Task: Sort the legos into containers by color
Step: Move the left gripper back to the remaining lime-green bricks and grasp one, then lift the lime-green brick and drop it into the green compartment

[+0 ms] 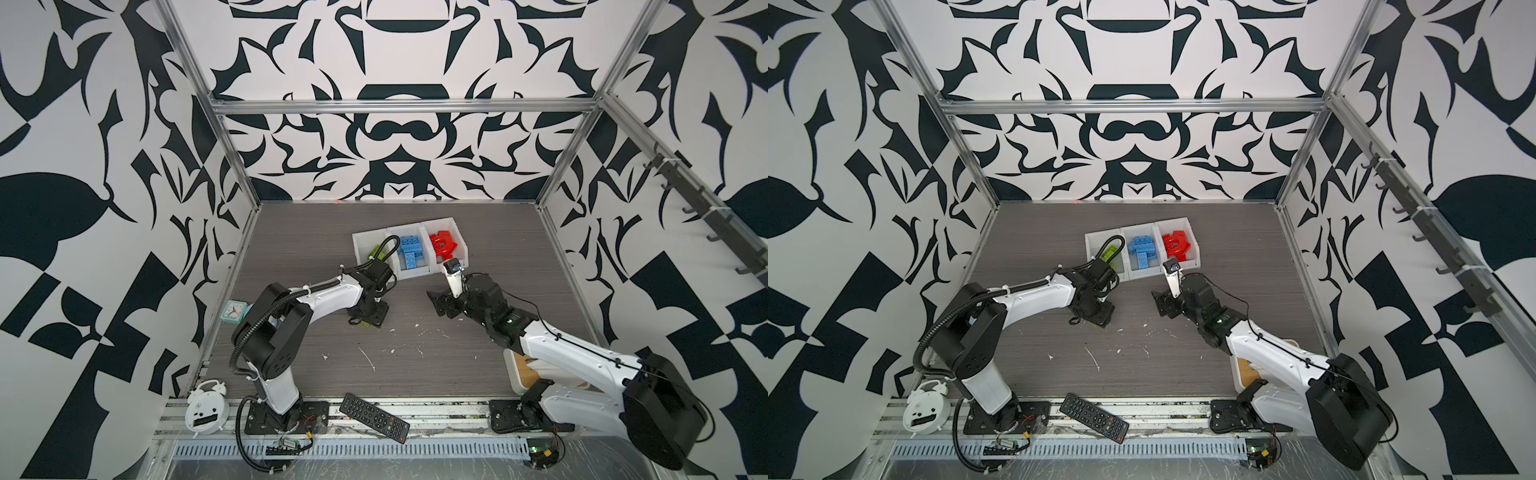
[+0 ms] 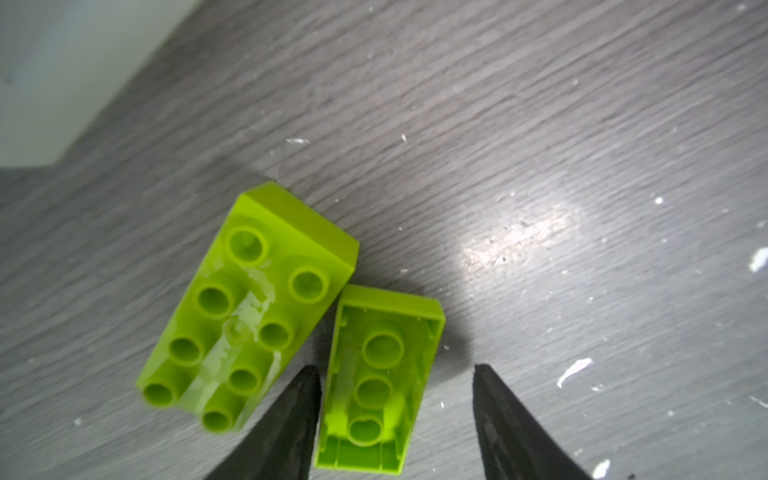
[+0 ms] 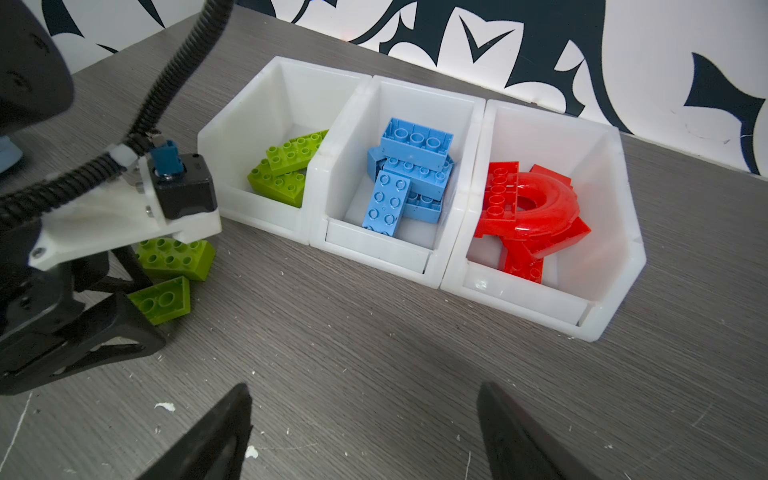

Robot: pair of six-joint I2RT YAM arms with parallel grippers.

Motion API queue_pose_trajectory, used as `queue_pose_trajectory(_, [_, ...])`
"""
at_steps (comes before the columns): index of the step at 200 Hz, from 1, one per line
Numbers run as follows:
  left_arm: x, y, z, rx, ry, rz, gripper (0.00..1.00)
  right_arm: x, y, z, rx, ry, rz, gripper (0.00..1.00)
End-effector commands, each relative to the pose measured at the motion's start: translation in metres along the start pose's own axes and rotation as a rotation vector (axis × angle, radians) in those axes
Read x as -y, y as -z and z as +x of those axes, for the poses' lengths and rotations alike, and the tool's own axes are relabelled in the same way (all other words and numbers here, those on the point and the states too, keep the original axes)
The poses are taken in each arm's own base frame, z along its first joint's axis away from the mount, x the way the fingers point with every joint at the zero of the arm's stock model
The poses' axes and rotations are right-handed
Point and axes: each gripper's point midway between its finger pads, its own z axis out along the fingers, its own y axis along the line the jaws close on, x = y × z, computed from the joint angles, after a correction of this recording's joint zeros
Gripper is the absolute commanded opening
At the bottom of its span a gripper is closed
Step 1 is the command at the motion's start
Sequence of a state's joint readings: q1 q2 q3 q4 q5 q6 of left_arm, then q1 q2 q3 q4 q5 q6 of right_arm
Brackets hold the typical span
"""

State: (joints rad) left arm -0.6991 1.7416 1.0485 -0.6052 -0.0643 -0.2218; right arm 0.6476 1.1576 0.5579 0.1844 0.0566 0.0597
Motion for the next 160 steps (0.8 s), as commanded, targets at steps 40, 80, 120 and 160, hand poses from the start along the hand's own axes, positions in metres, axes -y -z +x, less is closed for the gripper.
queue_pose_trajectory(40, [0.001, 0.001, 0.002, -0.028, -0.012, -0.004, 0.41, 0.001, 0.004, -0.020, 0.055, -0.003, 0.007, 0.88])
queue_pose_trajectory(80, [0.000, 0.005, 0.003, -0.024, -0.009, -0.008, 0.36, 0.001, 0.004, -0.020, 0.054, -0.003, 0.006, 0.87])
queue_pose_trajectory(120, [0.004, 0.017, 0.005, -0.006, 0.001, 0.018, 0.31, 0.001, 0.003, -0.020, 0.053, -0.005, 0.002, 0.88])
queue_pose_trajectory(160, [0.005, 0.037, -0.001, 0.047, 0.016, 0.026, 0.31, -0.002, 0.002, -0.019, 0.047, -0.005, -0.009, 0.87])
